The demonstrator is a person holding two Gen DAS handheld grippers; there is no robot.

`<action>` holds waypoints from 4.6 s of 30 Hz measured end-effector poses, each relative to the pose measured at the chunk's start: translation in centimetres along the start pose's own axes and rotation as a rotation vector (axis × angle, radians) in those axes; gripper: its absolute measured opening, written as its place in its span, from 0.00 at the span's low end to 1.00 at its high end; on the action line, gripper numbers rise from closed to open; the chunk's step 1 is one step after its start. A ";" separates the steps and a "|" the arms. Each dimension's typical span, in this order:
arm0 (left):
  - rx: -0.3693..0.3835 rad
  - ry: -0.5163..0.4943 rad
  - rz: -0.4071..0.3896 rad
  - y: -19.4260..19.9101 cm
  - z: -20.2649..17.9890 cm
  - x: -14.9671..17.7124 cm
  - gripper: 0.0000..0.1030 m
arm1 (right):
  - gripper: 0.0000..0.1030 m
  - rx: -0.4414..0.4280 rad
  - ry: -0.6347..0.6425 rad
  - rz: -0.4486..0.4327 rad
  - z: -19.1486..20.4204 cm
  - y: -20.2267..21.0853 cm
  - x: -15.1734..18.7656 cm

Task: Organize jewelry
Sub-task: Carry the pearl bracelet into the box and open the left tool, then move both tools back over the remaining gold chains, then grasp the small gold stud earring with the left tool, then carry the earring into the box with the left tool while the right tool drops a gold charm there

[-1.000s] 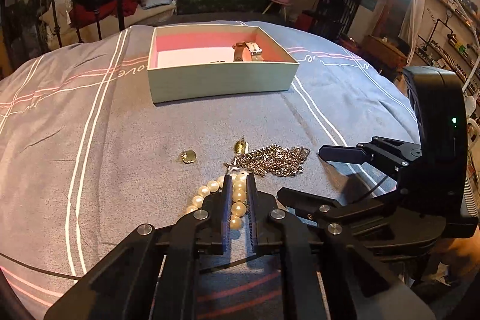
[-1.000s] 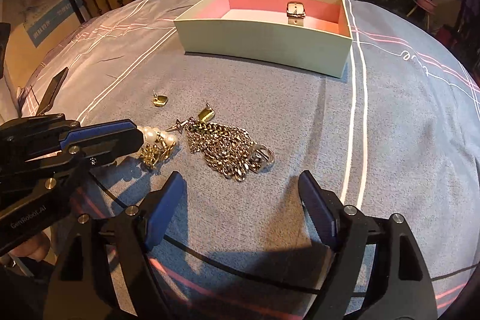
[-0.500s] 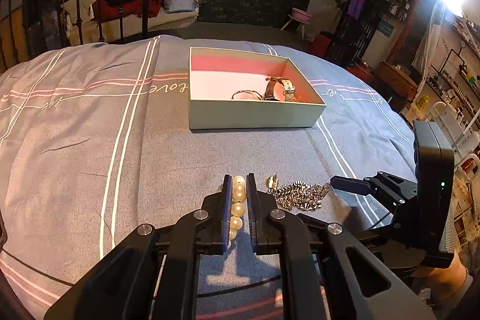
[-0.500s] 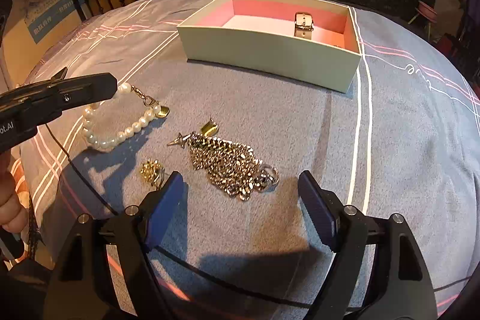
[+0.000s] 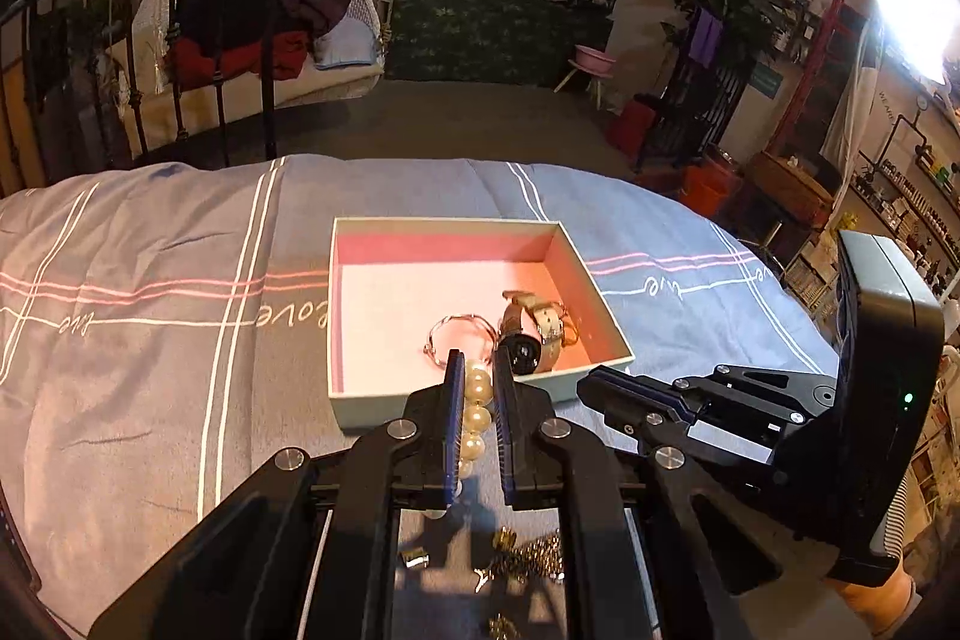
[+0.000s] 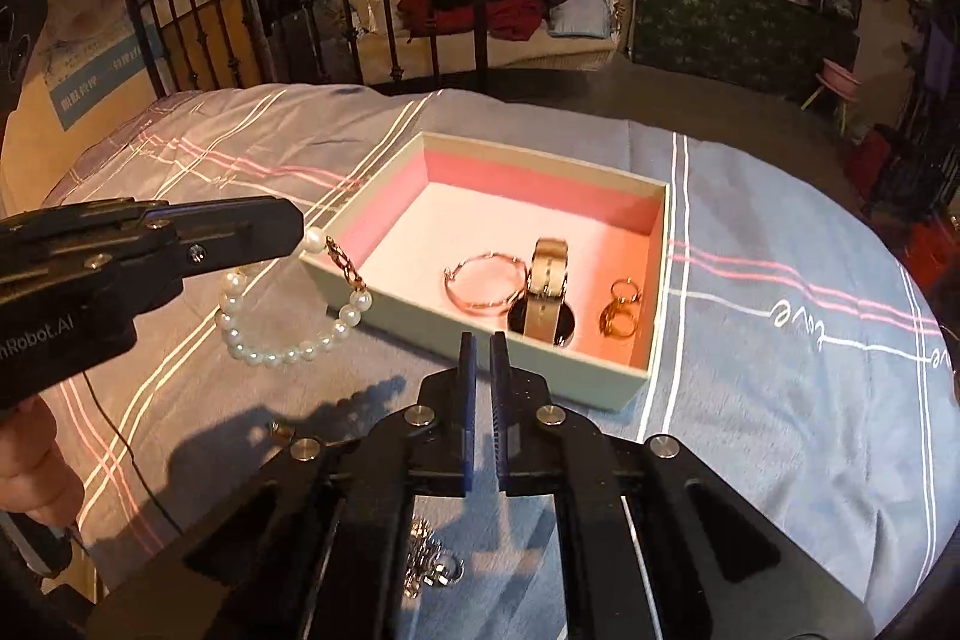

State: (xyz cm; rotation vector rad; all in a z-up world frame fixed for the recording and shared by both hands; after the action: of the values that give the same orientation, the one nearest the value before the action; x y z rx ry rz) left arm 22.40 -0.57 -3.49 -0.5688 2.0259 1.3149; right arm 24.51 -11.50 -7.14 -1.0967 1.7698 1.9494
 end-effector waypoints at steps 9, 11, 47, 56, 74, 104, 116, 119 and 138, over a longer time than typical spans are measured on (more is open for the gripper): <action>-0.053 0.017 -0.024 -2.9 0.4 -7.0 0.09 | 0.05 0.080 -0.009 -0.020 -2.4 -2.8 -7.1; -0.065 0.031 -0.011 -3.9 0.8 -7.7 0.09 | 0.05 0.092 -0.017 -0.007 -3.0 -3.8 -7.8; -0.098 0.068 0.132 -8.1 2.6 -5.1 0.22 | 0.10 0.069 -0.038 0.088 -3.4 -6.5 -4.7; -0.098 0.113 0.117 -2.8 4.1 1.7 0.54 | 0.58 -0.009 -0.060 0.079 -0.6 -1.8 2.8; -0.162 -0.082 0.258 -2.5 3.7 11.9 0.49 | 0.57 -0.170 0.004 0.152 7.8 2.6 12.7; -0.064 -0.008 0.207 -1.5 2.7 12.1 0.12 | 0.20 -0.179 -0.019 0.148 7.1 3.1 12.6; -0.065 -0.040 0.102 -3.2 1.1 1.9 0.12 | 0.20 -0.026 0.011 -0.005 1.7 1.1 2.2; -0.065 -0.008 0.084 -4.4 1.4 -2.1 0.12 | 0.20 0.014 -0.012 -0.012 -0.3 -0.7 -1.5; -0.143 0.109 0.171 -9.4 4.2 -5.2 0.12 | 0.20 0.090 -0.047 0.045 -3.5 -6.5 -5.8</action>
State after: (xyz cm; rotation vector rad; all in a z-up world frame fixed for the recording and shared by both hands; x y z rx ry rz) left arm 33.41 -0.51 -6.91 -0.5524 2.1194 1.5700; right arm 33.82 -11.86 -7.64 -0.9820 1.8533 1.8850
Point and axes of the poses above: each gripper's, at about its wrist camera, not at the fingertips, and y roughly against the way its jaws point, z to its left, x to its underside, the point moved 5 cm from there along -y, roughly the way its jaws point, and after that the axes turned 8 degrees about x, right-handed, at the moved point
